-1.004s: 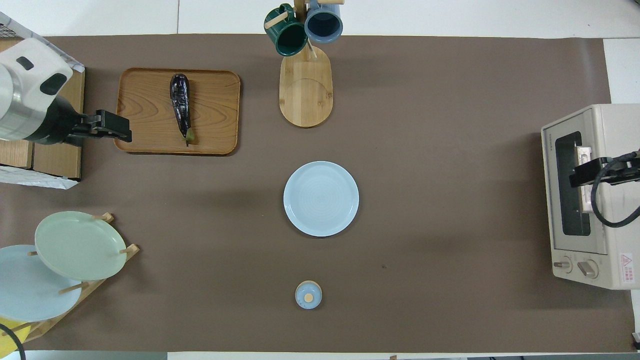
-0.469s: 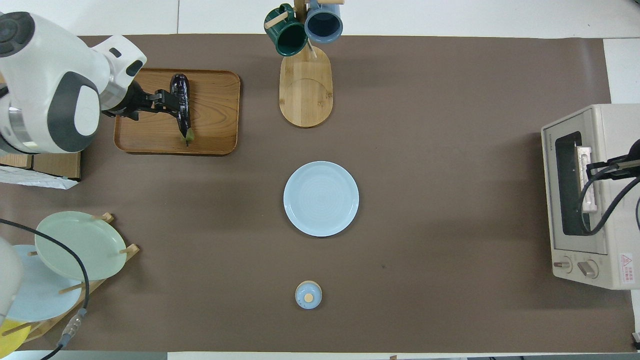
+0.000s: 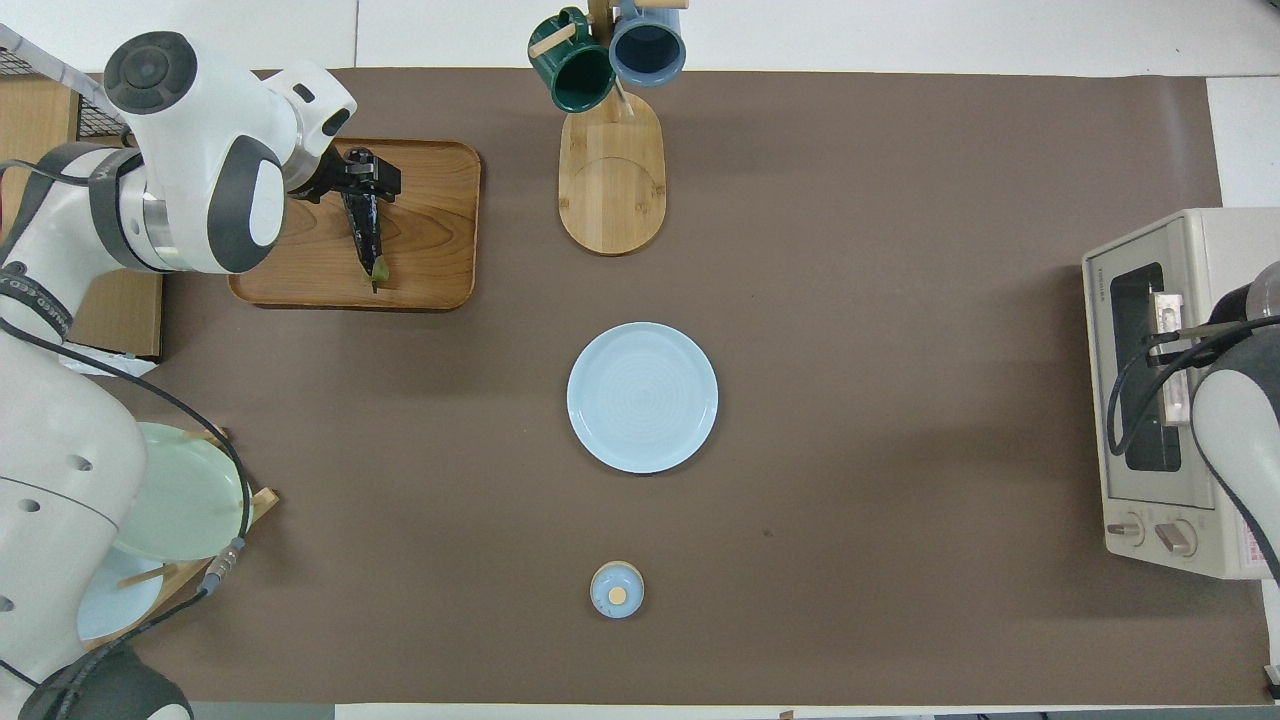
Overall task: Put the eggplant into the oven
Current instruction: 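Grasp the purple eggplant with the left gripper and lift it, then open the oven with the right gripper while the left gripper carries the eggplant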
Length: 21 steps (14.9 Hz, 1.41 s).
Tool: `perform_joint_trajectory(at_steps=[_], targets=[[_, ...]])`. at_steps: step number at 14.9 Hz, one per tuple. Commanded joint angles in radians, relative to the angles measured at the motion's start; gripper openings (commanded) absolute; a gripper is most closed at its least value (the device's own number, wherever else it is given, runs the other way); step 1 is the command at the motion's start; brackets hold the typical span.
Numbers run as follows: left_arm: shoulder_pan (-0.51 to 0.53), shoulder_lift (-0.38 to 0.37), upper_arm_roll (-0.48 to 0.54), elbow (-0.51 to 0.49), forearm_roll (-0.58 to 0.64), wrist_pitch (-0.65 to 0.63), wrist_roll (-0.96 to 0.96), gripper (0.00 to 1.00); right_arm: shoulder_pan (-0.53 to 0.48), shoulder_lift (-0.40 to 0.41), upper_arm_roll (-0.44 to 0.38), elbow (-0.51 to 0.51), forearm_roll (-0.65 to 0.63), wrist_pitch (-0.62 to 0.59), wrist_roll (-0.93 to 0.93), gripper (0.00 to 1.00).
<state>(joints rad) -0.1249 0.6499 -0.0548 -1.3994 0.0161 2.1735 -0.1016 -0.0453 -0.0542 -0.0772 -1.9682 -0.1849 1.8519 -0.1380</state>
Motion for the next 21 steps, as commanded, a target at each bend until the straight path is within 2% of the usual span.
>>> perform_joint_trajectory(at_steps=[1,4,8,9,10,12,14,17,19,21], targets=[[0.004,0.005,0.003,-0.029,0.027,0.083,-0.004,1.00,-0.016,-0.007,0.005,-0.014,-0.028,0.015,-0.005,0.00],[0.002,0.002,0.001,-0.085,0.025,0.158,-0.001,1.00,-0.038,-0.010,0.007,-0.035,-0.030,0.018,-0.017,0.00],[0.005,0.002,0.001,-0.086,0.025,0.155,0.006,0.99,-0.042,-0.010,0.005,-0.066,-0.030,0.065,-0.037,0.00],[0.005,0.001,0.000,-0.086,0.024,0.154,0.011,0.90,-0.047,-0.010,0.005,-0.079,-0.030,0.081,-0.040,0.00],[0.005,0.000,0.000,-0.086,0.022,0.152,0.011,0.74,-0.047,-0.010,0.007,-0.092,-0.030,0.098,-0.040,0.00],[0.005,-0.001,0.000,-0.087,0.018,0.151,0.011,0.35,-0.039,-0.007,0.007,-0.103,-0.030,0.113,-0.029,0.00],[0.007,-0.003,0.000,-0.079,0.013,0.131,0.011,0.00,-0.028,0.002,0.008,-0.106,-0.025,0.131,-0.011,0.00],[0.004,-0.025,-0.002,-0.037,-0.062,0.028,0.000,0.00,0.007,0.019,0.010,-0.109,-0.016,0.161,0.017,0.00],[0.001,-0.114,0.004,-0.050,-0.152,-0.045,-0.026,0.00,0.009,0.040,0.010,-0.122,-0.005,0.190,0.020,0.00],[-0.010,-0.217,0.001,-0.062,-0.156,-0.195,-0.101,0.00,0.010,0.051,0.010,-0.167,0.005,0.274,0.029,0.00]])
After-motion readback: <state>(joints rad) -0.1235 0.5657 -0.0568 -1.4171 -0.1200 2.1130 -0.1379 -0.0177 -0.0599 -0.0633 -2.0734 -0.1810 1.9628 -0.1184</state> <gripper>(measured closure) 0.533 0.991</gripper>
